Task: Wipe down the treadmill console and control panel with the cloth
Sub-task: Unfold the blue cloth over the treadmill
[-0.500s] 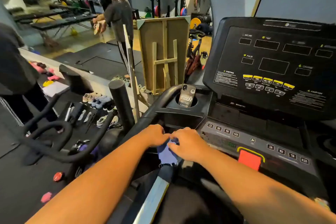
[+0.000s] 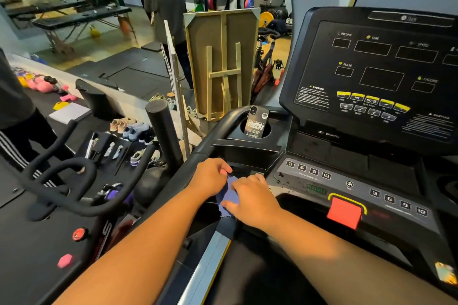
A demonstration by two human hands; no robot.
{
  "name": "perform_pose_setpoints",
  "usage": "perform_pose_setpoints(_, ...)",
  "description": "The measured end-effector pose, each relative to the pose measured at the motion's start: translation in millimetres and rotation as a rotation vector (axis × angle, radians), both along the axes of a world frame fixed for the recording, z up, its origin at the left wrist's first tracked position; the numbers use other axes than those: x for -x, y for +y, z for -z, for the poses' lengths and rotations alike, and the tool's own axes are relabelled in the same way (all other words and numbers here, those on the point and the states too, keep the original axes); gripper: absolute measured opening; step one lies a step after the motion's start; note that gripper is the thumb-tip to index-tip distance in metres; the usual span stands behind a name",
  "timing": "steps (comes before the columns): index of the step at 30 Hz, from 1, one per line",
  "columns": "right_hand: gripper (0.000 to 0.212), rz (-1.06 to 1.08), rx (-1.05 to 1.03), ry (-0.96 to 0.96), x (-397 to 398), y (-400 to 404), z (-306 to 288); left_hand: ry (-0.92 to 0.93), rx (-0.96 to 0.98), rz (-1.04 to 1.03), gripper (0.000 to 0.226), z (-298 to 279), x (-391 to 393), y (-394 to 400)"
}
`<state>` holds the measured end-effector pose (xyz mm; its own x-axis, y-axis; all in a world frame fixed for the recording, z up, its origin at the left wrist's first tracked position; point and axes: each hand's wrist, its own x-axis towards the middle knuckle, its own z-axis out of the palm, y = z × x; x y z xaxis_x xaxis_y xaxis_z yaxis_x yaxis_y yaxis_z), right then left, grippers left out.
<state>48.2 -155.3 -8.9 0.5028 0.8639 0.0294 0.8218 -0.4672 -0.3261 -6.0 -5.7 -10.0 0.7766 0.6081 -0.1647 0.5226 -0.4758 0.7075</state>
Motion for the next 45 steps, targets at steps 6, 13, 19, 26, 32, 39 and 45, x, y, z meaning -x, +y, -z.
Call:
perform_pose_setpoints(6,0.052,0.136,-0.196,0.175,3.8,0.4,-10.3,-0.175,0.299,-0.078,0.030,-32.9,-12.4,-6.8)
perform_pose_setpoints(13,0.005,0.463,-0.494,0.615,-13.6,-12.7,-42.9,-0.388,0.500,0.015,0.017,-97.5,-20.6,-41.1)
perform_pose_setpoints(19,0.008,0.521,-0.625,0.973,-35.3,-49.9,-73.1,-0.373,0.341,0.033,0.019,-118.0,-17.8,-40.1)
perform_pose_setpoints(26,0.010,0.509,-0.753,1.056,-41.4,-87.7,-92.3,-0.190,0.353,0.345,0.019,-102.6,-20.7,-68.3)
perform_pose_setpoints(32,0.039,0.560,-0.814,1.245,-48.1,-105.1,-86.6,-0.223,0.071,0.508,0.015,-106.2,-34.7,-85.3)
perform_pose_setpoints(39,0.042,0.390,-0.532,1.317,-35.4,-128.8,-70.5,-0.105,-0.076,0.557,0.037,-91.1,-43.2,-106.7)
perform_pose_setpoints(45,0.022,0.383,-0.387,1.165,-34.7,-150.7,-71.7,0.067,0.300,0.610,0.040,-90.0,-41.3,-98.5)
